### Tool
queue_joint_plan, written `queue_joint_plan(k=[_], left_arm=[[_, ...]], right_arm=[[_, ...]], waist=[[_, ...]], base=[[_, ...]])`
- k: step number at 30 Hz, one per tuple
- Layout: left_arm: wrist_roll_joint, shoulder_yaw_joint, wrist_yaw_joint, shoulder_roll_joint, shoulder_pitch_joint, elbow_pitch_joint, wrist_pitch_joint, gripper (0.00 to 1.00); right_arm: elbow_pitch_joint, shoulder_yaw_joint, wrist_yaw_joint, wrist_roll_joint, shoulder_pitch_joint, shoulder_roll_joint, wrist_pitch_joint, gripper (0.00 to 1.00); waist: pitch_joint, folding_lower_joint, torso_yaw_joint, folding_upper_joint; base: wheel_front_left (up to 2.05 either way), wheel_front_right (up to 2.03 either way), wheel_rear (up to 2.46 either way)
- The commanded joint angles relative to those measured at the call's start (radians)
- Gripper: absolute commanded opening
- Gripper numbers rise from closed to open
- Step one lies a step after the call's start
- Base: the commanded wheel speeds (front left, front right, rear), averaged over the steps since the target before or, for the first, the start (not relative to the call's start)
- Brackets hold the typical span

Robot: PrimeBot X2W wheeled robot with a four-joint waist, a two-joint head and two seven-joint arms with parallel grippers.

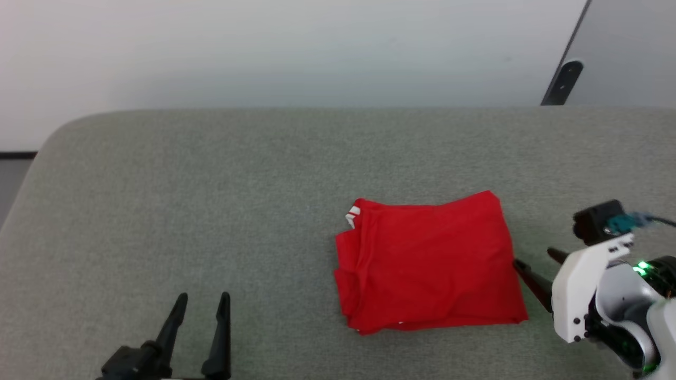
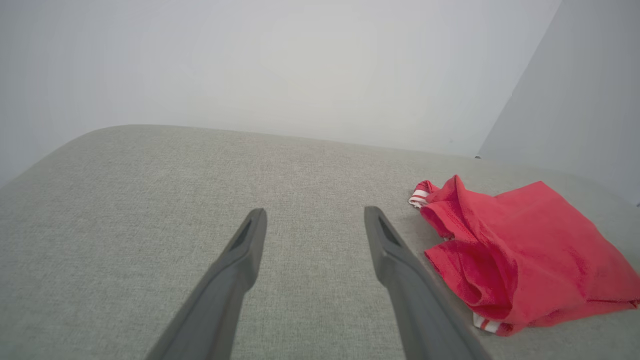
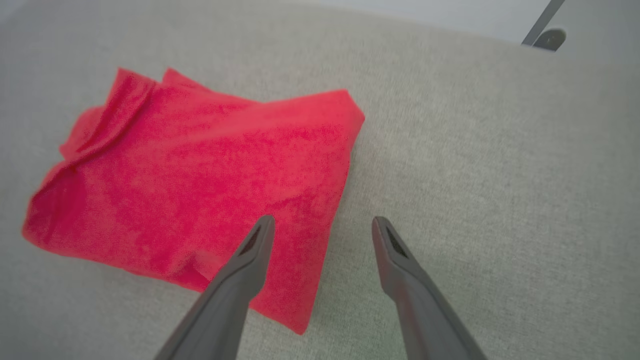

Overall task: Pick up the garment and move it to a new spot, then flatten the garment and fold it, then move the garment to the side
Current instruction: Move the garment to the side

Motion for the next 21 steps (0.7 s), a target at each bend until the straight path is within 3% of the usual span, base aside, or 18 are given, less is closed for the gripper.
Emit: queue_joint_plan(k=[1, 5, 8, 21], left_arm=[[-0.004, -0.001, -0.004, -0.002, -0.015, 0.007, -0.008, 1.0], [-0.007, -0.012, -0.017, -0.011, -0.048, 0.035, -0.02, 1.0], [-0.008, -0.019, -0.024, -0.018, -0.07, 0.054, -0.028, 1.0], [0.002, -0.047, -0.055, -0.042, -0.162, 0.116, -0.054, 1.0]], right_arm=[[0.019, 0.022, -0.001, 0.014, -0.024, -0.014, 0.04, 1.0], [0.087, 0.07, -0.001, 0.061, -0.105, -0.06, 0.19, 1.0], [0.126, 0.085, -0.001, 0.08, -0.149, -0.071, 0.242, 1.0], [0.319, 0.175, -0.002, 0.119, -0.232, -0.042, 0.266, 1.0]], waist=[[0.031, 0.0, 0.028, 0.0], [0.062, 0.0, 0.053, 0.0], [0.086, 0.0, 0.068, 0.0], [0.158, 0.0, 0.108, 0.0]], base=[[0.0, 0.0, 0.0], [0.0, 0.0, 0.0], [0.0, 0.0, 0.0], [0.0, 0.0, 0.0]])
